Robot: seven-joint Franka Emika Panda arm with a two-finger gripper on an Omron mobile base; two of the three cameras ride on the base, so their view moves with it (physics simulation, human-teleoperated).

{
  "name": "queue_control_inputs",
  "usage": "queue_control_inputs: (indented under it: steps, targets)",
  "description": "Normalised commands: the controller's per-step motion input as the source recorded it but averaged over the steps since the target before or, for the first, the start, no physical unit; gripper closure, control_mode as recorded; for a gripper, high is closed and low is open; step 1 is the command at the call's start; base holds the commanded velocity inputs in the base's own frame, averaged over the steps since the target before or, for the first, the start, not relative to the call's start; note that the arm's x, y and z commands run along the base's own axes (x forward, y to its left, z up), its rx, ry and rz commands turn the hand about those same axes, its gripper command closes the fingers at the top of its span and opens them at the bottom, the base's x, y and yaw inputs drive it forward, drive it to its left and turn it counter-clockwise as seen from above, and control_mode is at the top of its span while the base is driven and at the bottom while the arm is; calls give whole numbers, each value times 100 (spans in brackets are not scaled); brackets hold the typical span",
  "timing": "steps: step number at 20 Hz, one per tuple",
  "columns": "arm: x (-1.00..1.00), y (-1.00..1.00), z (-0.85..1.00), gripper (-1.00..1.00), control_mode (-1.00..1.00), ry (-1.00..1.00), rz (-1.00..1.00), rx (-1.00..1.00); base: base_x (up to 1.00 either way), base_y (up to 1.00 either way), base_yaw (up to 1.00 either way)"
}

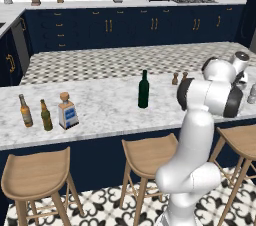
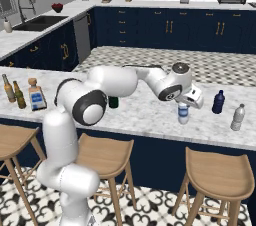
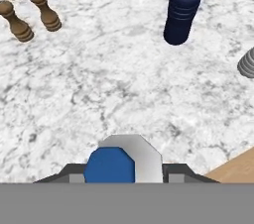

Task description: Move the plastic bottles in the middle to the plastics group, and the glass bottles in the middle to the glass group.

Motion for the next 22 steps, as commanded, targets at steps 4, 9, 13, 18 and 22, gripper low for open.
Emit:
queue_control_inputs:
  steps: [4, 9, 13, 18, 22]
  targets:
    - [2, -58, 0, 100, -100, 0, -5, 0, 0, 0, 0]
    - [0, -5, 0, 100, -100, -1, 0, 0, 0, 0, 0]
    - [1, -9, 0, 100, -100, 0, 0, 0, 0, 0, 0]
    - [3, -33, 0, 100, -100, 0, -10, 0, 0, 0, 0]
    - [10, -21, 0, 100, -100, 0, -11, 0, 0, 0, 0]
